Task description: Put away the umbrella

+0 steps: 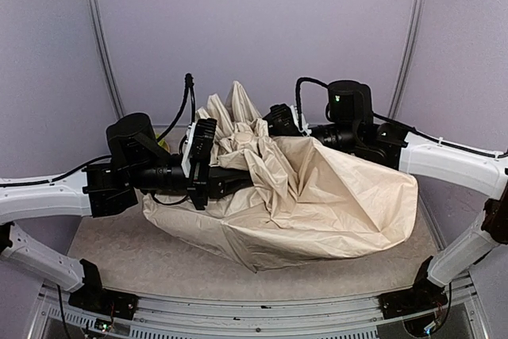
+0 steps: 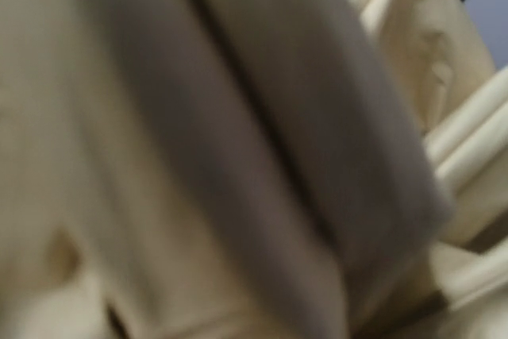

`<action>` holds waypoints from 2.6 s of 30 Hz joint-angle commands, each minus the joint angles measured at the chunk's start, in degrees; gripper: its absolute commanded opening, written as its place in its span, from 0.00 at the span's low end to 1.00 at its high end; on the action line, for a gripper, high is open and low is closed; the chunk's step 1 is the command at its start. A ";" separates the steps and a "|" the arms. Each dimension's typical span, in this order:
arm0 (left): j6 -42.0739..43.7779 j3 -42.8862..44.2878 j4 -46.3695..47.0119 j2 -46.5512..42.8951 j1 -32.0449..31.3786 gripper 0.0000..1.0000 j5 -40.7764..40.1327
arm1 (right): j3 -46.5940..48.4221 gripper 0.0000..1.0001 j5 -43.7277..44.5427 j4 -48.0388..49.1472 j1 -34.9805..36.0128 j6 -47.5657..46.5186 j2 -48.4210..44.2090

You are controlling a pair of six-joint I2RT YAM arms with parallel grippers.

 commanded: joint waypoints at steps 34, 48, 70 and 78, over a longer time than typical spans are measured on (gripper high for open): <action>1.17 2.23 -1.18 -1.85 3.36 0.02 -6.23 | -3.10 1.00 8.44 7.10 3.06 -0.08 -3.79; -1.35 5.65 2.39 5.42 2.01 0.18 -0.76 | -8.63 0.43 5.22 16.79 3.36 3.28 -4.69; -5.45 -4.16 -7.12 -17.00 1.60 0.99 -27.20 | -13.51 0.14 35.36 19.00 -1.13 18.55 -13.97; -7.23 -12.65 7.02 -12.61 -1.05 0.99 -30.35 | -10.21 0.14 40.27 17.21 -1.06 24.43 -11.33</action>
